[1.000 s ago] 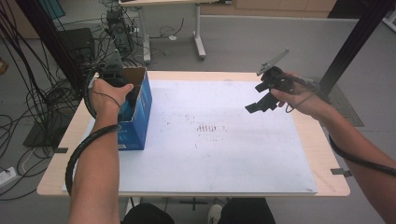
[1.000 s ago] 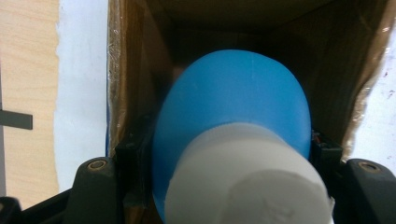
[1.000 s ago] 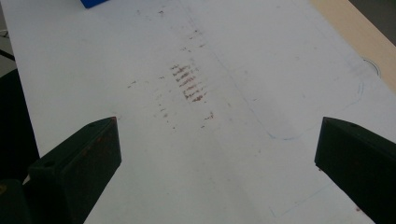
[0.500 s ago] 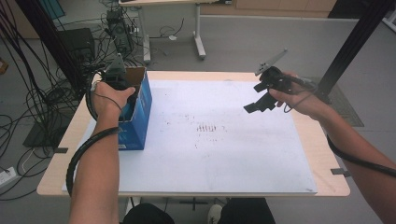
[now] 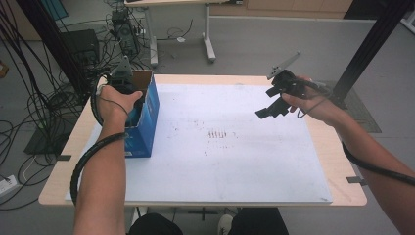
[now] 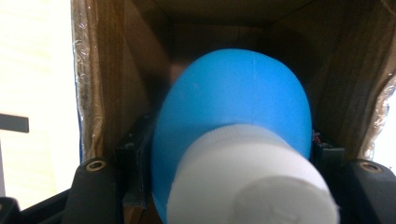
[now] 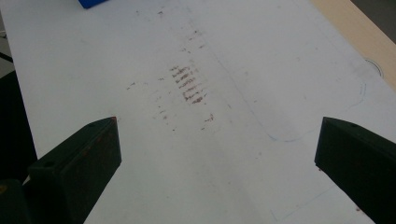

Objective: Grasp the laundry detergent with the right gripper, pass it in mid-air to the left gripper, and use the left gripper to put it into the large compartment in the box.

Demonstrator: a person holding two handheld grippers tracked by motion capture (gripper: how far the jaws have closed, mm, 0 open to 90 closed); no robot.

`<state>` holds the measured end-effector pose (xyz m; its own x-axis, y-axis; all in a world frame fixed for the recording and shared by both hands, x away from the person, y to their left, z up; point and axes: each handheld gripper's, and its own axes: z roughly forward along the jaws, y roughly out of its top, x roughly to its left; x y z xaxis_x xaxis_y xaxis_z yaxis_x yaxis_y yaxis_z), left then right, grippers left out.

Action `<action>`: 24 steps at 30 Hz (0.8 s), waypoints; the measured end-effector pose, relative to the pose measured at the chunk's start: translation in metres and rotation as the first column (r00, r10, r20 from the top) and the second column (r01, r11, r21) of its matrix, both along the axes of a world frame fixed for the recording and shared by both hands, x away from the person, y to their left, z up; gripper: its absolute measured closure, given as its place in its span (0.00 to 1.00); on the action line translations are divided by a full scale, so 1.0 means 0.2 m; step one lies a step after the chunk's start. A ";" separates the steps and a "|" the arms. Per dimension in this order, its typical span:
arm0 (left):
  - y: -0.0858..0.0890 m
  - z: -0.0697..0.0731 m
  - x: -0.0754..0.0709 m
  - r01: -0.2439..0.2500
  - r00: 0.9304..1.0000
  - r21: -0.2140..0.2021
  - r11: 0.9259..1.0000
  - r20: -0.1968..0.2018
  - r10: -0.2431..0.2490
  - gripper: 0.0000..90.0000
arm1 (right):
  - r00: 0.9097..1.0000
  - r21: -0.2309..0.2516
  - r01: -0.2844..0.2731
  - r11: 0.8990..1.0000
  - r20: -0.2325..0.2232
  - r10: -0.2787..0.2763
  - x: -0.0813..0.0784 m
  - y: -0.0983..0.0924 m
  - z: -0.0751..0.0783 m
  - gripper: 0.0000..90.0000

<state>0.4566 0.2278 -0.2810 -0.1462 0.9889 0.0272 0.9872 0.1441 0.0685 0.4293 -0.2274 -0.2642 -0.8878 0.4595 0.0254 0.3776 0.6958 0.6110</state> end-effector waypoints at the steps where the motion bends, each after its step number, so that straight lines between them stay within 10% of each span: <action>1: 0.00 0.00 0.00 0.000 1.000 0.001 1.000 0.000 0.000 0.39 | 1.000 -0.002 0.000 1.000 0.000 0.000 0.00 0.00 0.00 0.00; 24: 0.00 0.00 0.00 0.001 1.000 0.000 1.000 0.001 -0.001 0.39 | 1.000 -0.006 0.001 1.000 0.007 -0.001 -0.01 0.00 0.01 0.00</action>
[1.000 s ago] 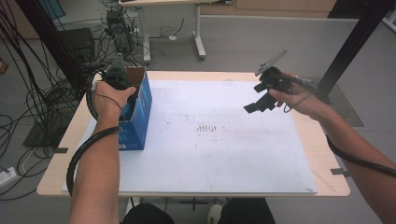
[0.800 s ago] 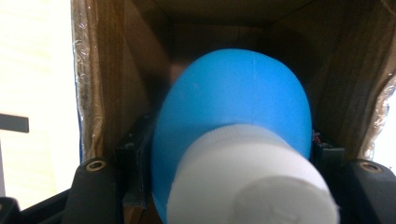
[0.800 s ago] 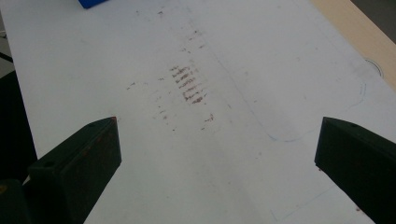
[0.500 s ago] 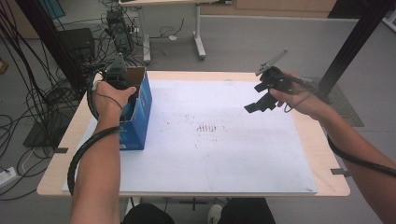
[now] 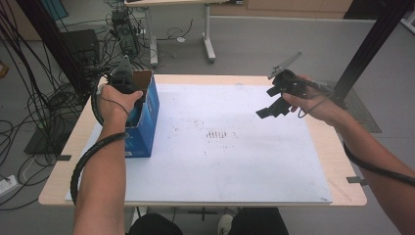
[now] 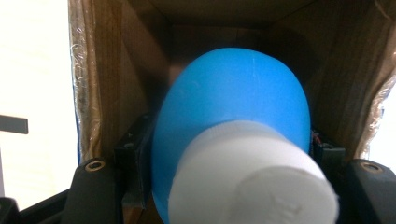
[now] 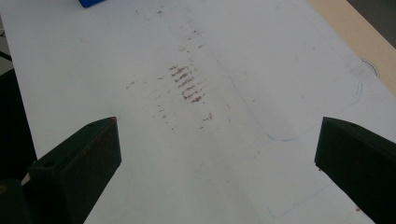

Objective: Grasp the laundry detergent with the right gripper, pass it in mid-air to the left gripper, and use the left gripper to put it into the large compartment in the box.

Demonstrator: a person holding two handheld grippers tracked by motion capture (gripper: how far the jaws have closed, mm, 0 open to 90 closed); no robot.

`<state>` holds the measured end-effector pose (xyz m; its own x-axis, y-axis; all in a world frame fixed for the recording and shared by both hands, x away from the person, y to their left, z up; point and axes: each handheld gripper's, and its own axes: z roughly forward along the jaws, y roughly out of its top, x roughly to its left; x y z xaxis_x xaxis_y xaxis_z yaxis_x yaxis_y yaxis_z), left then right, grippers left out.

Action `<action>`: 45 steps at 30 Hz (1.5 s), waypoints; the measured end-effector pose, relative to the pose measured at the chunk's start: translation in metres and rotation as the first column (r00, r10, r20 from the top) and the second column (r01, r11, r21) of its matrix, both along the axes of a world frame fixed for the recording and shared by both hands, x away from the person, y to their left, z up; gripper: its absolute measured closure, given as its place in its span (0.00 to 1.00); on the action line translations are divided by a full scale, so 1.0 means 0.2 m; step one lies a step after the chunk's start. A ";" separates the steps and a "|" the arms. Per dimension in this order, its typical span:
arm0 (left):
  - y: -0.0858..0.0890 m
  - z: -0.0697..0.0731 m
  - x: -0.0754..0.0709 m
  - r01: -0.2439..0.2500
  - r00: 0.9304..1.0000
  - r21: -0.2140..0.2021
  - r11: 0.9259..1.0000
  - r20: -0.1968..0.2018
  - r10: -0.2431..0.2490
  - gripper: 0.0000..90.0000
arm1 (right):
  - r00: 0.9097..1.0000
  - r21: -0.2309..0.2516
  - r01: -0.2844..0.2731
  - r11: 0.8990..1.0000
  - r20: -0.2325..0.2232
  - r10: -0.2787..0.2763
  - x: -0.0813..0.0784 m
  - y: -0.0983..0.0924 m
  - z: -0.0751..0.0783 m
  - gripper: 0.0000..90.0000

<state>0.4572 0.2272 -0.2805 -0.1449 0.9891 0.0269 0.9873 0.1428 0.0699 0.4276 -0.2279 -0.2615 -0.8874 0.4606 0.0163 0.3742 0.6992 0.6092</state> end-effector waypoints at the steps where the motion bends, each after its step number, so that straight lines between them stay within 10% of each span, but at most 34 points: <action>1: 0.00 0.00 0.00 0.000 1.000 -0.001 1.000 0.000 0.000 0.39 | 1.000 0.001 0.000 1.000 0.000 0.000 0.00 0.00 0.00 0.00; 45: 0.00 0.00 -0.01 0.018 1.000 0.001 1.000 0.008 -0.018 0.38 | 1.000 0.006 -0.026 1.000 0.011 0.026 -0.02 0.00 0.02 0.00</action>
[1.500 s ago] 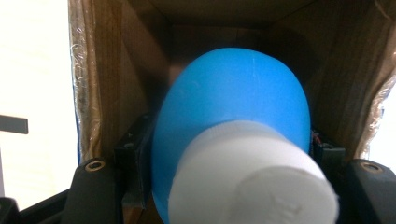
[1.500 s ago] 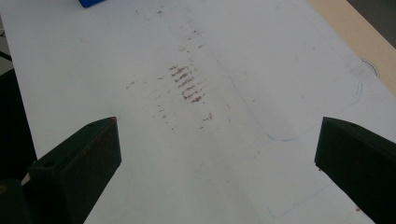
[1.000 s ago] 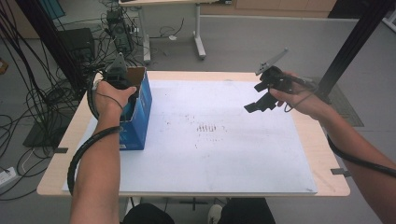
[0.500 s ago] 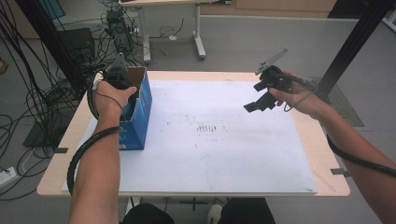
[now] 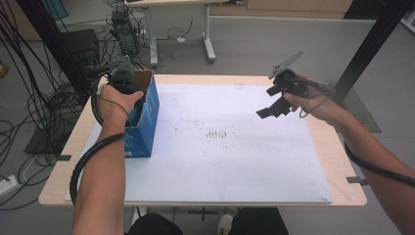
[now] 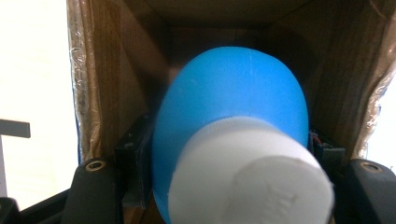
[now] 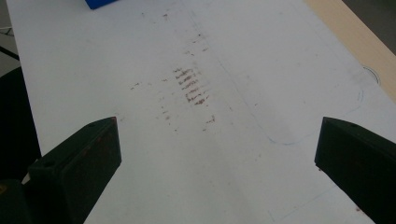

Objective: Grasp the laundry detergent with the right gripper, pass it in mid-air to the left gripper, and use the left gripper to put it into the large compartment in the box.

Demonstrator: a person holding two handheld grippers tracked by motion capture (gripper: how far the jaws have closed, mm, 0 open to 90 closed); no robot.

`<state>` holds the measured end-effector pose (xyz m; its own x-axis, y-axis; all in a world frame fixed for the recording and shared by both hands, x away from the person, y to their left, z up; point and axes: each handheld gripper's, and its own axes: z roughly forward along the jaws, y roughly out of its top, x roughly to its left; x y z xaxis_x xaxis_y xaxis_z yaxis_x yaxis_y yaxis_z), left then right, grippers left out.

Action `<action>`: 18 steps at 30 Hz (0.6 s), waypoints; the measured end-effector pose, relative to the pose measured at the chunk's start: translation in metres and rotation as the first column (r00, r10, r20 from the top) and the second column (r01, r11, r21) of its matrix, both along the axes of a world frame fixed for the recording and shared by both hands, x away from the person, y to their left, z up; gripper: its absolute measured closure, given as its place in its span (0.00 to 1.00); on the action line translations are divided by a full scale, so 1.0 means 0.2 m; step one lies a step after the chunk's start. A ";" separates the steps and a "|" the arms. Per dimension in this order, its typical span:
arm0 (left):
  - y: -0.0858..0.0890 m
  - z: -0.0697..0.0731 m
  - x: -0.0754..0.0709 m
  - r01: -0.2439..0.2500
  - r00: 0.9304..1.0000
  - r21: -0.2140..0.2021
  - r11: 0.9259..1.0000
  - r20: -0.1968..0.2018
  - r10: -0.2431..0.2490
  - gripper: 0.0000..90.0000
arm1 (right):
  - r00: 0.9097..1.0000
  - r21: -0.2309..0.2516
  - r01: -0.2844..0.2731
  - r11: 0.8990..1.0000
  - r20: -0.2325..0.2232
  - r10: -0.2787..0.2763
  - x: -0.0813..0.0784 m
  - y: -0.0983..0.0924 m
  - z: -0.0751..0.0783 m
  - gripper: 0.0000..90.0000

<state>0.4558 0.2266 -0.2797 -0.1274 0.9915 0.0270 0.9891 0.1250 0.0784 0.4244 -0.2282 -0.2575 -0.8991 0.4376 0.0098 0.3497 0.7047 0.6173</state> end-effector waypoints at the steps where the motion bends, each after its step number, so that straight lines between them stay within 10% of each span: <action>1: 0.00 0.00 0.00 0.001 1.000 0.003 1.000 0.000 -0.001 0.38 | 1.000 0.000 -0.002 1.000 0.002 0.002 0.00 0.00 0.00 0.00; 18: -0.01 0.21 -0.06 0.021 0.998 0.011 1.000 0.064 -0.022 0.27 | 1.000 0.009 0.006 1.000 0.018 -0.007 -0.02 0.01 0.04 0.00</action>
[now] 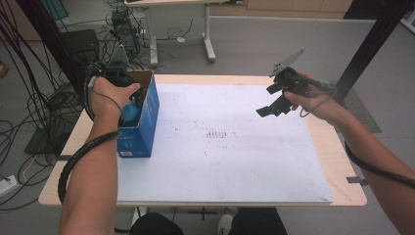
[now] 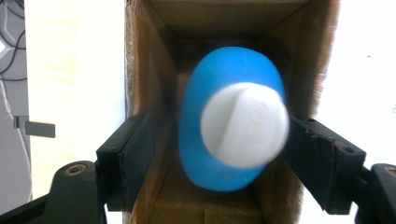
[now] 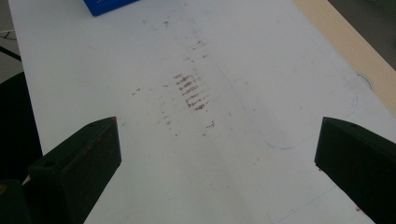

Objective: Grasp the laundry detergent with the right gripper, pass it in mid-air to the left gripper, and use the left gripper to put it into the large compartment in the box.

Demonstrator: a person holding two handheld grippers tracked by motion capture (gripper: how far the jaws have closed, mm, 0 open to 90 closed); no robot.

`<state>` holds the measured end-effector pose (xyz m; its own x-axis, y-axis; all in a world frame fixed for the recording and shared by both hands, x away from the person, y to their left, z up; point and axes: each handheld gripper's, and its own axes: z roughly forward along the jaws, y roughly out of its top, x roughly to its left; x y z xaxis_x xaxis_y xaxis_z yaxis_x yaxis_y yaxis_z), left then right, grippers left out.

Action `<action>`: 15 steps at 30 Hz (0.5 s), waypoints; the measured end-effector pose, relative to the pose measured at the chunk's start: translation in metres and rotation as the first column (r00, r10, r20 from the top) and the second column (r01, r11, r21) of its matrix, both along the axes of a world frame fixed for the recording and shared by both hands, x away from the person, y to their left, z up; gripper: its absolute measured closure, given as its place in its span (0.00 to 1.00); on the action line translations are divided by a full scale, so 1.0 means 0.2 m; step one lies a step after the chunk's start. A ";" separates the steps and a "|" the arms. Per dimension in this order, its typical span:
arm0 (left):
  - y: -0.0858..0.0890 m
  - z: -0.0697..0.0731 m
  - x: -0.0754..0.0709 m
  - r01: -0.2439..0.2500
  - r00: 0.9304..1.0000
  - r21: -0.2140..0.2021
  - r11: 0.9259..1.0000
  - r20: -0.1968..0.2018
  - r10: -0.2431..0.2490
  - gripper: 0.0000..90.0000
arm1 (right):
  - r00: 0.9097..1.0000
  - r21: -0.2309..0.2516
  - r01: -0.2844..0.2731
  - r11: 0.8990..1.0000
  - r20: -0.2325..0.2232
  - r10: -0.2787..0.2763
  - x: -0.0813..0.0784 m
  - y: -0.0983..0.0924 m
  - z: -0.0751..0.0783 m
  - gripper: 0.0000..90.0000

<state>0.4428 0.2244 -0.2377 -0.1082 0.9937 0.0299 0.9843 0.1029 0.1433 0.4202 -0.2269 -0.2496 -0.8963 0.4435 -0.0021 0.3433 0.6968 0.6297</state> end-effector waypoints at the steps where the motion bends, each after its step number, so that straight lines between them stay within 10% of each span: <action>1: 0.00 0.01 0.00 0.001 1.000 0.001 1.000 0.006 -0.001 0.27 | 1.000 -0.003 -0.001 1.000 0.002 0.001 0.00 0.00 0.00 0.00; 15: -0.14 0.22 -0.09 0.098 0.992 -0.008 0.995 0.076 -0.097 0.21 | 0.999 -0.020 0.043 0.999 0.005 -0.043 -0.02 0.00 0.03 0.00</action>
